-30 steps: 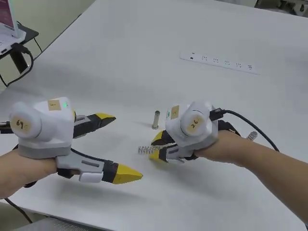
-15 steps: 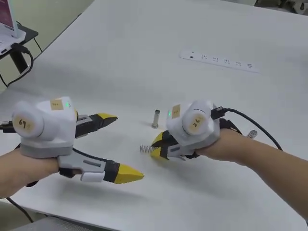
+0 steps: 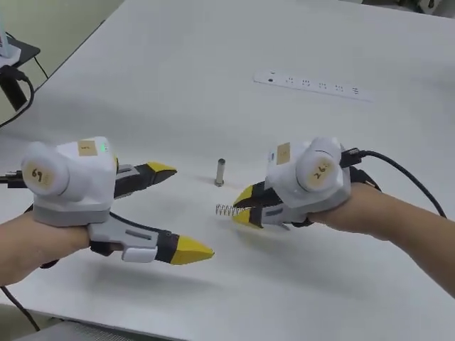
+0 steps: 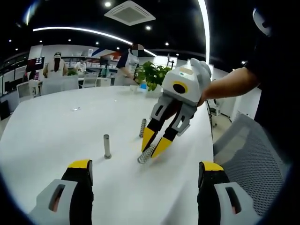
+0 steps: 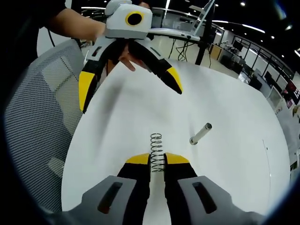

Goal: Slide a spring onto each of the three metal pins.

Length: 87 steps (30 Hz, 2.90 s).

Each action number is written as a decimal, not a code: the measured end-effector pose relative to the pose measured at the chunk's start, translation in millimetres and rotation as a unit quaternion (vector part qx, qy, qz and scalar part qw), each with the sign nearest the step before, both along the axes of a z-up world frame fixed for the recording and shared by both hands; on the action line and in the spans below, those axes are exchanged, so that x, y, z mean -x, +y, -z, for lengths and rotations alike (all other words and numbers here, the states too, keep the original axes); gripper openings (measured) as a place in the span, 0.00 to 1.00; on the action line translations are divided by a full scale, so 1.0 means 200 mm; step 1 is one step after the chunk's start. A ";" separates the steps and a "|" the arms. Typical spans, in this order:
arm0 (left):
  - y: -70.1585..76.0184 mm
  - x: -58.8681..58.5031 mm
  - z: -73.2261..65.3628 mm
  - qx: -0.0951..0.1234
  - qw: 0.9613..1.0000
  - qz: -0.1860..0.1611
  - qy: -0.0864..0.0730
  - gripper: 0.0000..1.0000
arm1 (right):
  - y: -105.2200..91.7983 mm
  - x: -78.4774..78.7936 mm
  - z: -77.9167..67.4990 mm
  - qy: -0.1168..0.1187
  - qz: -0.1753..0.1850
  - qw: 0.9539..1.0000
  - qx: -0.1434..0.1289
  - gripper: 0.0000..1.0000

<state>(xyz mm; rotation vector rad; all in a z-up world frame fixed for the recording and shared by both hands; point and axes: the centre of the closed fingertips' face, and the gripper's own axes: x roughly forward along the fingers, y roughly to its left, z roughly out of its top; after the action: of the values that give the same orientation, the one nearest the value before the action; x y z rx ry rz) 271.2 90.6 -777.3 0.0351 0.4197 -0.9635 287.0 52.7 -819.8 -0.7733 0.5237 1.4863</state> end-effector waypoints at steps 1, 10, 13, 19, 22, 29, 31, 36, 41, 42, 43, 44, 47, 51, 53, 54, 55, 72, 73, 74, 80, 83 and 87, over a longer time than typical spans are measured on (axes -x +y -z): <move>-0.01 0.00 0.00 0.000 1.000 0.002 0.000 0.90 | -0.01 0.00 0.00 -0.001 0.001 1.000 0.000 0.08; -0.07 -0.01 -0.01 0.000 1.000 0.023 0.000 0.85 | -0.08 0.03 -0.07 -0.010 0.009 1.000 -0.010 0.08; -0.10 -0.01 -0.02 -0.002 0.999 0.033 -0.001 0.82 | -0.11 0.04 -0.10 -0.010 0.015 1.000 -0.015 0.08; -0.17 -0.02 -0.03 -0.003 0.999 0.053 -0.006 0.76 | -0.16 0.05 -0.11 -0.009 0.023 1.000 -0.016 0.08; -0.21 -0.02 -0.03 -0.005 0.998 0.064 -0.010 0.71 | -0.18 0.06 -0.11 -0.007 0.027 0.999 -0.017 0.08; -0.30 -0.03 -0.03 -0.012 0.996 0.091 -0.012 0.60 | -0.21 0.08 -0.14 -0.007 0.032 0.999 -0.022 0.08; -0.32 -0.03 -0.03 -0.014 0.995 0.099 -0.014 0.56 | -0.22 0.08 -0.15 -0.008 0.033 0.999 -0.024 0.08; -0.39 -0.03 -0.03 -0.014 0.993 0.116 -0.017 0.42 | -0.23 0.09 -0.17 -0.009 0.036 0.999 -0.028 0.08; -0.42 -0.02 -0.03 -0.012 0.992 0.127 -0.022 0.31 | -0.24 0.10 -0.18 -0.010 0.031 0.999 -0.028 0.08; -0.42 -0.02 -0.03 -0.012 0.991 0.128 -0.023 0.29 | -0.24 0.11 -0.18 -0.010 0.030 0.999 -0.029 0.08; -0.43 -0.03 -0.02 -0.013 0.991 0.130 -0.022 0.28 | -0.24 0.11 -0.19 -0.010 0.030 0.999 -0.030 0.08; -0.43 -0.03 -0.02 -0.011 0.991 0.131 -0.021 0.27 | -0.24 0.11 -0.19 -0.010 0.030 0.999 -0.031 0.08; -0.45 -0.02 -0.03 -0.009 0.990 0.138 -0.024 0.23 | -0.24 0.12 -0.20 -0.009 0.030 0.999 -0.034 0.08; -0.46 0.00 -0.03 -0.008 0.989 0.147 -0.026 0.15 | -0.24 0.12 -0.21 -0.008 0.028 0.999 -0.036 0.08; -0.47 0.00 -0.04 -0.007 0.988 0.150 -0.027 0.12 | -0.25 0.12 -0.21 -0.009 0.029 0.999 -0.038 0.08; -0.47 0.01 -0.04 -0.006 0.988 0.153 -0.027 0.11 | -0.25 0.12 -0.22 -0.009 0.030 0.999 -0.039 0.08; -0.48 0.01 -0.04 -0.005 0.988 0.155 -0.027 0.11 | -0.25 0.12 -0.22 -0.008 0.030 0.999 -0.039 0.08; -0.49 0.03 -0.05 -0.005 0.986 0.165 -0.035 0.03 | -0.25 0.13 -0.22 -0.010 0.023 0.999 -0.041 0.08; -0.49 0.03 -0.05 -0.004 0.986 0.165 -0.035 0.03 | -0.25 0.13 -0.22 -0.011 0.023 0.999 -0.040 0.08; -0.49 0.03 -0.05 -0.004 0.985 0.166 -0.035 0.03 | -0.25 0.13 -0.22 -0.013 0.022 0.999 -0.040 0.08; -0.49 0.04 -0.06 -0.002 0.985 0.167 -0.033 0.02 | -0.25 0.13 -0.22 -0.014 0.023 0.999 -0.043 0.08; -0.49 0.05 -0.06 -0.001 0.985 0.169 -0.030 0.02 | -0.25 0.14 -0.22 -0.016 0.021 0.999 -0.041 0.08; -0.50 0.07 -0.06 -0.002 0.984 0.175 -0.025 0.02 | -0.26 0.15 -0.22 -0.009 0.021 0.999 -0.041 0.08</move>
<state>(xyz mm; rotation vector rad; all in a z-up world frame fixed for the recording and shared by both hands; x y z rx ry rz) 257.9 -9.0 -765.3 0.1400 0.3748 -1.3050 256.2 1.3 -776.5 -0.7063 0.4593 1.4507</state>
